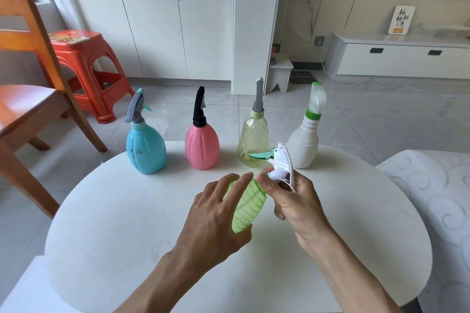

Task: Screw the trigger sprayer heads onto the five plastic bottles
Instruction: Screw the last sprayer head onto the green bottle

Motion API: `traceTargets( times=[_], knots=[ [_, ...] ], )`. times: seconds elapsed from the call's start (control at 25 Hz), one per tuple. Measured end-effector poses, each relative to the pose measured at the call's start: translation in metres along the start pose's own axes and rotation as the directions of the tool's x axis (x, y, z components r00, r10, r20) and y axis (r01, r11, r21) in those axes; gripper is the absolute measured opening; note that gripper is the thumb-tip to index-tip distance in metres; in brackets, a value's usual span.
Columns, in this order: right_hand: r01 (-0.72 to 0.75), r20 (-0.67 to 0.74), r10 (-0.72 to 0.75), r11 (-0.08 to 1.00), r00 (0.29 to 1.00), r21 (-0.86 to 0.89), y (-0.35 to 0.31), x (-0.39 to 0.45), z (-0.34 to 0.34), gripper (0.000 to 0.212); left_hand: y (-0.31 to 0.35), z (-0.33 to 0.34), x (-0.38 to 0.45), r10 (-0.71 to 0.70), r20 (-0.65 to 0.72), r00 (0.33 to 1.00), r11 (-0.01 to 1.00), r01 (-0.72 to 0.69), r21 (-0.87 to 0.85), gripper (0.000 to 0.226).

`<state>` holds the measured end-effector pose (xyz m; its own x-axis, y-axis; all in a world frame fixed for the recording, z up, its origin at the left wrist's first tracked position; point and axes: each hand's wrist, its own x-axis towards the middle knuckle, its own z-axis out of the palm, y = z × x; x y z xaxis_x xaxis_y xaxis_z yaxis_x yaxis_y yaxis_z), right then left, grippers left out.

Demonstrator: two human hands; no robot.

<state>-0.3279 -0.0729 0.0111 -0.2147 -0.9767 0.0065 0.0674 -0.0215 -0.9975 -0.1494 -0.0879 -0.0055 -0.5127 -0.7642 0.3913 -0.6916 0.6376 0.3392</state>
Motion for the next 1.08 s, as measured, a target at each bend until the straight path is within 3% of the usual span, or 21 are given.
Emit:
traceTargets(
  times=[0.2,0.44,0.56,0.72,0.84,1.08],
  knots=[
    [-0.007,0.152,0.006,1.000,0.988,0.009,-0.005,0.001,-0.009,0.010,-0.005,-0.005,0.000,0.013,-0.037,0.999,1.000,-0.012,0.018,0.093],
    [-0.006,0.087,-0.007,0.989,0.996,0.150,0.001,-0.001,0.005,0.028,0.001,-0.006,-0.002,0.025,-0.092,0.995,0.998,-0.030,-0.063,0.091],
    [0.027,0.090,-0.039,0.990,0.995,0.140,0.003,-0.001,0.006,0.036,0.002,-0.007,-0.001,0.010,-0.087,0.996,0.997,-0.017,-0.071,0.090],
    [0.038,0.216,-0.066,0.991,0.974,0.130,0.000,0.002,-0.006,0.027,0.001,-0.010,0.001,-0.020,-0.114,0.993,0.995,0.009,-0.103,0.091],
    [0.057,0.186,-0.090,0.983,0.978,0.174,-0.001,0.001,-0.004,0.014,0.003,-0.011,0.001,-0.008,-0.118,0.993,0.989,-0.009,-0.145,0.091],
    [0.017,0.090,-0.044,0.960,0.995,0.278,0.005,-0.002,0.012,0.043,0.006,-0.009,0.001,-0.009,-0.107,0.994,0.987,-0.009,-0.158,0.090]
  ],
)
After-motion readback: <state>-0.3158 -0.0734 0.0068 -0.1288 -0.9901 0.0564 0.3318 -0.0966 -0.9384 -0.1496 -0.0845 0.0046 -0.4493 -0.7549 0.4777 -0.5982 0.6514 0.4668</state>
